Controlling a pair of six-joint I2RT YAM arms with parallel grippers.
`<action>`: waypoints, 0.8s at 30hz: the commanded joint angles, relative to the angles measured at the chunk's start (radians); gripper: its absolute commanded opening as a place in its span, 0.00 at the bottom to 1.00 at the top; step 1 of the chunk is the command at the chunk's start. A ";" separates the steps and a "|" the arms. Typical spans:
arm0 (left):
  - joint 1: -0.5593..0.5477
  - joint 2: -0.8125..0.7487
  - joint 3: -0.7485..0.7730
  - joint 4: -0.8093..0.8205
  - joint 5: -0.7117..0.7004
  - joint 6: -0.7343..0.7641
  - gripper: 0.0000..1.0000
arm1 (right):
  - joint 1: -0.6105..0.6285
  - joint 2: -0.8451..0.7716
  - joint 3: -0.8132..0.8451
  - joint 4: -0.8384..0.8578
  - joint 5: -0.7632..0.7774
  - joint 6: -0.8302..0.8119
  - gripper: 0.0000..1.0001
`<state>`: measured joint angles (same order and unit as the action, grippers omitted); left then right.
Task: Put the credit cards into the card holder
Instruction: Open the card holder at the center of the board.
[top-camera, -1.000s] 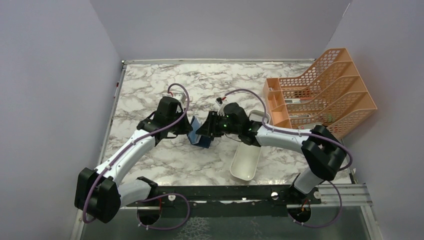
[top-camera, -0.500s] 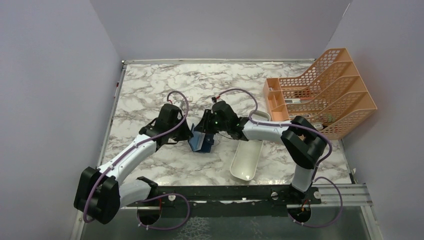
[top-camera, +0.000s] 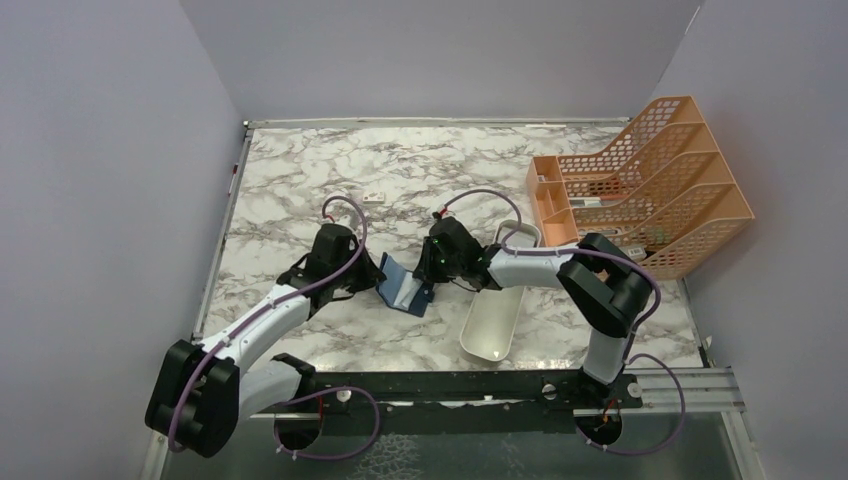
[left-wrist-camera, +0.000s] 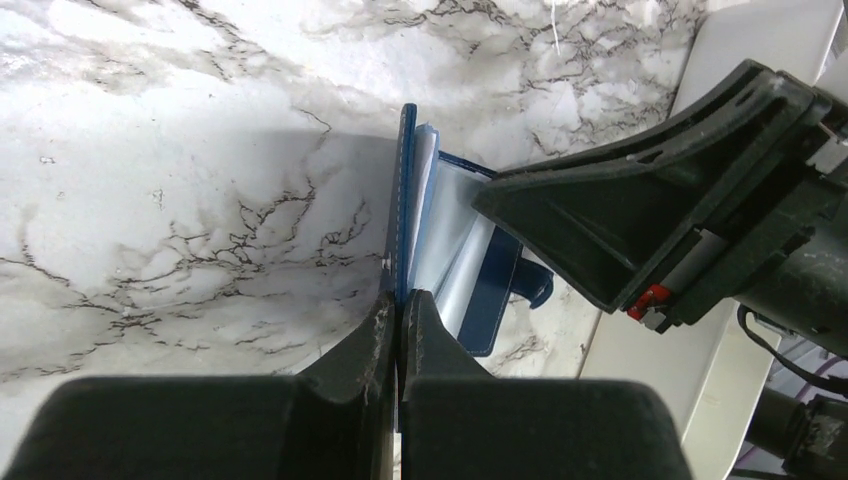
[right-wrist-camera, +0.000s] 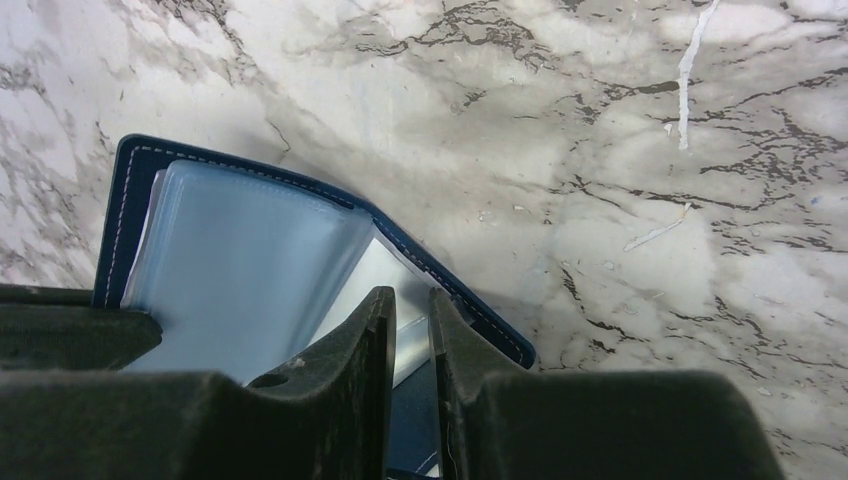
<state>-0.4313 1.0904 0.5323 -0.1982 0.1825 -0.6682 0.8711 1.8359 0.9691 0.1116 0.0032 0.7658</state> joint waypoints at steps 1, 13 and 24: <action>0.018 -0.009 -0.046 0.127 0.069 -0.062 0.00 | 0.000 0.001 -0.022 -0.075 0.021 -0.083 0.24; 0.031 -0.107 -0.016 0.042 0.079 0.020 0.00 | -0.001 -0.206 0.004 -0.119 -0.022 -0.436 0.37; 0.031 -0.104 0.058 -0.038 0.084 0.105 0.00 | -0.020 -0.396 0.071 -0.322 0.071 -0.701 0.44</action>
<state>-0.4011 1.0042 0.5663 -0.1963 0.2684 -0.6079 0.8574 1.4975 1.0126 -0.0982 -0.0109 0.2131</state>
